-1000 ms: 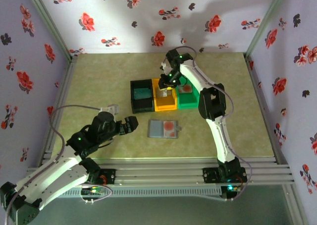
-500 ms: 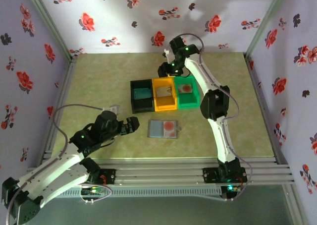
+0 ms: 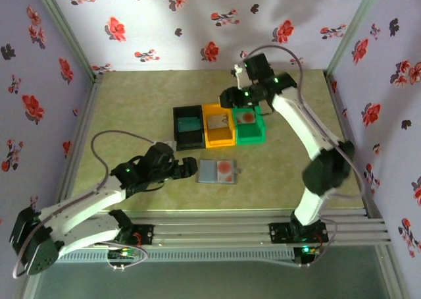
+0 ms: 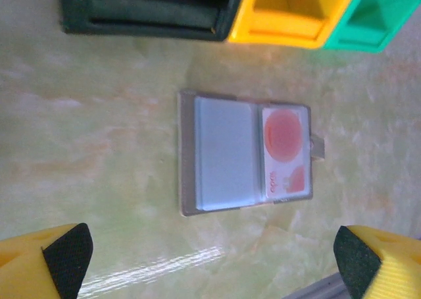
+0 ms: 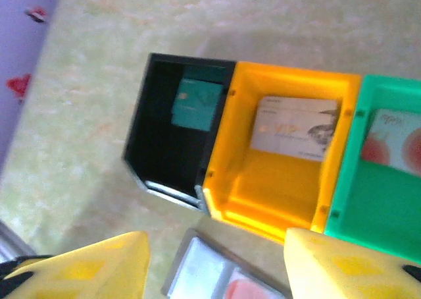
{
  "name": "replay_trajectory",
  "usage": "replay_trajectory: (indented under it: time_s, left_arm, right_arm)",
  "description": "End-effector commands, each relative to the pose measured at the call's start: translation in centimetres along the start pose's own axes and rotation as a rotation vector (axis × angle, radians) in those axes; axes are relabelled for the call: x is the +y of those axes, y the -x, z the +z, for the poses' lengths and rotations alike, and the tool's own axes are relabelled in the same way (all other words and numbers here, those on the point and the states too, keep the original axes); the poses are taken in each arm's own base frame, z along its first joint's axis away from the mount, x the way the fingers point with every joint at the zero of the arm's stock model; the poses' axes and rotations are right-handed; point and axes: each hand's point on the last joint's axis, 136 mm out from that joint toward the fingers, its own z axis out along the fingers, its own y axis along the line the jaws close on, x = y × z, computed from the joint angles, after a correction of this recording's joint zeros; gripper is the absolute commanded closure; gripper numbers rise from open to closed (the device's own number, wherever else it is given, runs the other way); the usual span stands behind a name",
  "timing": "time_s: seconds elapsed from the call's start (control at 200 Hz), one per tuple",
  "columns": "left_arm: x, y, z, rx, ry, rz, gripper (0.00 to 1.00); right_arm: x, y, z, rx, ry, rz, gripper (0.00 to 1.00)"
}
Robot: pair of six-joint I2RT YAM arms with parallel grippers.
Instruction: Take the credit cards out of the card holder
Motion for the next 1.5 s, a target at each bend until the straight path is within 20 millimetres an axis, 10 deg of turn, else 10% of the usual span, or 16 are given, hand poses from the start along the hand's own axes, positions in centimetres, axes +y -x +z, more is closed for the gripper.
replay_trajectory:
  time_s: [0.0,0.12,0.55,1.495]
  left_arm:
    - [-3.8,0.6,0.8,0.014,-0.095,0.005,0.05]
    - [-5.7,0.7,2.3,0.034,-0.127,0.024,0.08]
    - [-8.5,-0.2,7.8,0.118,-0.191,0.006,0.24]
    - [-7.2,-3.5,13.4,0.212,-0.177,-0.061,0.5]
  right_arm:
    - [1.0,-2.2,0.9,-0.068,0.103,0.081,0.48]
    - [0.0,-7.0,2.0,-0.051,0.144,0.19,0.66]
    - [-5.0,-18.8,6.8,0.004,0.086,0.389,0.76]
    - [-7.7,-23.2,10.8,0.05,0.042,0.467,0.83]
